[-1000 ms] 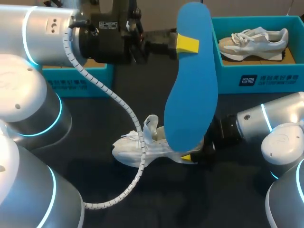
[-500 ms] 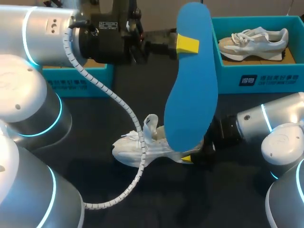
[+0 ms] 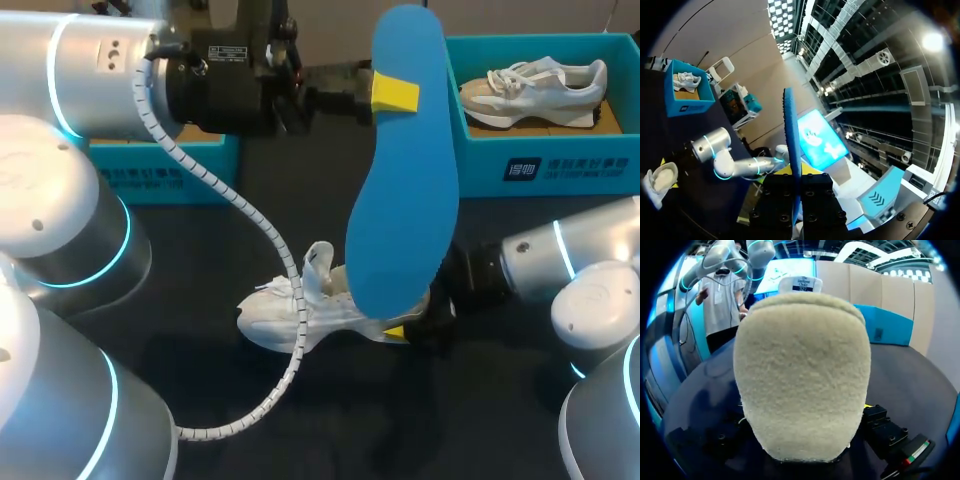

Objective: Take the shoe out of the shoebox, open the shoe tongue, remove and reinsert the insole, then place the shoe into the shoebox

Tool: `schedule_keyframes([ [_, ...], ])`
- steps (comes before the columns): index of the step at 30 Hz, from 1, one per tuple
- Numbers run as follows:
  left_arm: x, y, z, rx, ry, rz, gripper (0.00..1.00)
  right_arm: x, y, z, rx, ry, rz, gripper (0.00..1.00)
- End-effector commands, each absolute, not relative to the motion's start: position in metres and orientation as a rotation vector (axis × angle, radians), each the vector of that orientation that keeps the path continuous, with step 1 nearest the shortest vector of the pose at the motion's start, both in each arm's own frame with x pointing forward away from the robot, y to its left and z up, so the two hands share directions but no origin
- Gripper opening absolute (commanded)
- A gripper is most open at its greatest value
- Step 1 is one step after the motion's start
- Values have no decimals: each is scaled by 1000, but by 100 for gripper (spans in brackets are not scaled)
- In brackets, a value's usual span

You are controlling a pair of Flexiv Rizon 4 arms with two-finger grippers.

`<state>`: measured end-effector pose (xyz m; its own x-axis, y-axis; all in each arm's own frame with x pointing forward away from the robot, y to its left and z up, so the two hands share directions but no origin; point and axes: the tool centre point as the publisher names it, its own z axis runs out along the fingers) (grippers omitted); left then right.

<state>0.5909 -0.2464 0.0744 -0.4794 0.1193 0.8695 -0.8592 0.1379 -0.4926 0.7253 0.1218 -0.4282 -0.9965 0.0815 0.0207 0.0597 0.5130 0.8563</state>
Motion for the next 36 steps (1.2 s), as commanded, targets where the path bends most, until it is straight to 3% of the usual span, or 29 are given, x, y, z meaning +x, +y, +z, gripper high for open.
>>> schedule_keyframes([
  [1, 590, -247, 74, 741, -1578, 1474, 0, 722, 116, -430, 162, 2727, 1492, 100],
  [36, 590, -247, 74, 741, -1578, 1474, 0, 716, 91, -343, 349, 2936, 720, 100],
])
